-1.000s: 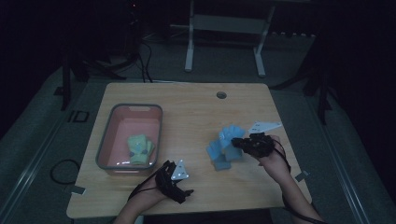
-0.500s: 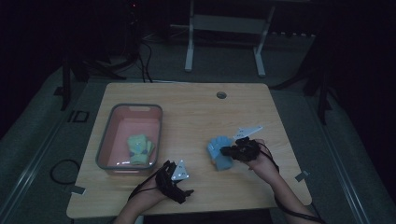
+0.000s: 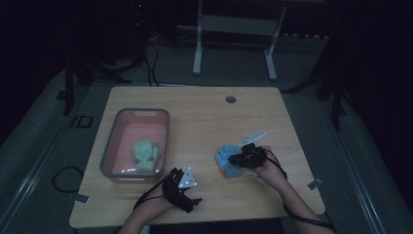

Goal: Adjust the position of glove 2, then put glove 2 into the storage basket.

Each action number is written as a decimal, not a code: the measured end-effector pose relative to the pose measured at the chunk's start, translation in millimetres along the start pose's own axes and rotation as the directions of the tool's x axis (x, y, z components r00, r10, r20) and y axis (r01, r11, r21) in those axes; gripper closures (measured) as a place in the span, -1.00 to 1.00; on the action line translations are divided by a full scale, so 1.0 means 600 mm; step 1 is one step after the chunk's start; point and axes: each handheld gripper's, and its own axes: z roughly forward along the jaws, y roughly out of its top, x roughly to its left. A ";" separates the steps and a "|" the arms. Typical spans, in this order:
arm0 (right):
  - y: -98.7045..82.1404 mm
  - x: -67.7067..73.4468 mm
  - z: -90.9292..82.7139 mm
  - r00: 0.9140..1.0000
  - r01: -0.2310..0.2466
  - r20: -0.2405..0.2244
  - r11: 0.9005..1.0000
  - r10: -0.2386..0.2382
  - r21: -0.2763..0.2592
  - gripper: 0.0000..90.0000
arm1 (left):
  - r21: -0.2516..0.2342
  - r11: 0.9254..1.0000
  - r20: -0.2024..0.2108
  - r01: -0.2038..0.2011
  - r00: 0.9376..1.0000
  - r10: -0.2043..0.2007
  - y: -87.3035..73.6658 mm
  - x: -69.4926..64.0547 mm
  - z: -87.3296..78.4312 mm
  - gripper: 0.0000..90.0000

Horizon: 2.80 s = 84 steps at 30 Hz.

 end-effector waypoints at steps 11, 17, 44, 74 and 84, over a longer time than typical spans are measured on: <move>-0.006 0.000 -0.016 0.999 -0.019 0.030 1.000 0.020 -0.022 0.18 | -0.019 1.000 -0.006 -0.008 1.000 0.008 0.007 -0.009 0.002 -0.80; -0.012 0.002 -0.042 0.998 -0.048 0.034 0.996 0.051 -0.074 -0.26 | -0.042 0.999 -0.008 0.002 1.000 -0.002 0.023 -0.018 0.000 -0.78; -0.028 -0.022 -0.097 0.994 -0.106 0.012 0.980 0.110 -0.171 -0.71 | -0.087 0.990 -0.008 -0.114 0.994 0.113 0.137 -0.021 0.051 -0.66; 0.012 -0.068 0.030 0.993 -0.093 0.074 0.996 0.094 -0.009 -0.31 | 0.028 0.943 -0.071 -0.332 0.940 0.333 0.175 -0.020 0.146 0.22; 0.007 -0.061 0.036 0.995 -0.080 0.062 0.997 0.080 -0.010 -0.10 | 0.022 0.952 -0.076 -0.304 0.949 0.305 0.170 -0.010 0.142 0.59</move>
